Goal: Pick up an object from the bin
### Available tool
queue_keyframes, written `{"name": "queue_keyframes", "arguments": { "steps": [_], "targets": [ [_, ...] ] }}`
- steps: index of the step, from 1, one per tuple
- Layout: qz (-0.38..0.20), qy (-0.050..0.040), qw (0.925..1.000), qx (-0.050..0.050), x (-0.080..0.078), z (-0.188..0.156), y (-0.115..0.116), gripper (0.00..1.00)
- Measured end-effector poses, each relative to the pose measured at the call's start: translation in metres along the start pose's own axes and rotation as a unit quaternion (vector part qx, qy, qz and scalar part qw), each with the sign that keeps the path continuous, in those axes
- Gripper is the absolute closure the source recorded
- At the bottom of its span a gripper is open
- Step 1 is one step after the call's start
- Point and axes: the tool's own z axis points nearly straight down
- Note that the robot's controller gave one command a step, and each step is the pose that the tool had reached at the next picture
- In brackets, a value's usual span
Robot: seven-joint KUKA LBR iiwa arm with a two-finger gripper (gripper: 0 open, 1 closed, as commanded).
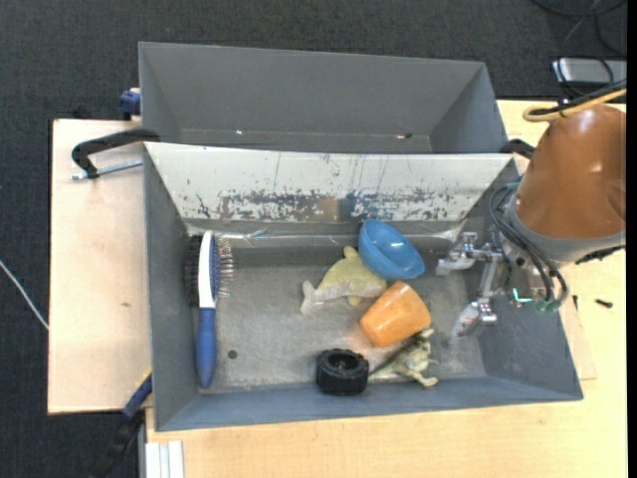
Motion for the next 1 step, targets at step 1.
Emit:
{"name": "queue_keyframes", "arguments": {
  "steps": [1],
  "targets": [
    [-0.116,-0.0058,0.9932,0.002,-0.0486,0.1039,0.0701,0.00]
  ]
}}
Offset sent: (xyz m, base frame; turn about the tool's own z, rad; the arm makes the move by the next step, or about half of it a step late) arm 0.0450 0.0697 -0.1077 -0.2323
